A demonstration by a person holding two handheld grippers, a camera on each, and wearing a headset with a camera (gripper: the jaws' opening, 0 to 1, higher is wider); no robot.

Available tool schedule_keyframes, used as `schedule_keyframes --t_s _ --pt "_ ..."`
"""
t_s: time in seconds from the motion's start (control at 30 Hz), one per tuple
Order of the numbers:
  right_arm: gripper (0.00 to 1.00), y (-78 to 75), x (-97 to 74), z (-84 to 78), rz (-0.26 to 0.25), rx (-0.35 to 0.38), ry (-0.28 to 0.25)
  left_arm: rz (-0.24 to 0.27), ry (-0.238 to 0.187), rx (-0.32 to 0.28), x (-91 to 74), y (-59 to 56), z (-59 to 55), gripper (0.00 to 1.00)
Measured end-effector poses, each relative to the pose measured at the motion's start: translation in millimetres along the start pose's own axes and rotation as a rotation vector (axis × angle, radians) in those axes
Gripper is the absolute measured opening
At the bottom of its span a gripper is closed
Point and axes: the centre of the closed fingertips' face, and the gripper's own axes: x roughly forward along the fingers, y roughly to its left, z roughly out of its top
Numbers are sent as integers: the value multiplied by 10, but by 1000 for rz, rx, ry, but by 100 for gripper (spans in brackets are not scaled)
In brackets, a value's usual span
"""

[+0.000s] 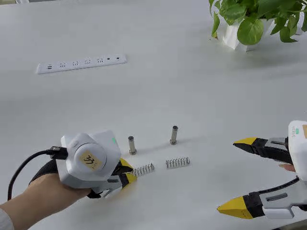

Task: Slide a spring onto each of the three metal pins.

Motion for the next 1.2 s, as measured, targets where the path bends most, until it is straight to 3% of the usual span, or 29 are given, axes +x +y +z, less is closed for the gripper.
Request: schedule_keyframes --t_s 0.3,0.5,0.67,1.2 --pt "88 48 14 35 6 -7 1 10 -29 -22 -42 -28 -13 7" --pt "88 113 41 73 19 -11 -2 18 -75 -44 -113 -72 54 7" --pt "86 174 96 90 45 -25 4 18 -140 -88 -184 -113 157 7" --pt "81 457 275 282 164 -111 8 47 -241 -93 -502 -271 316 7"
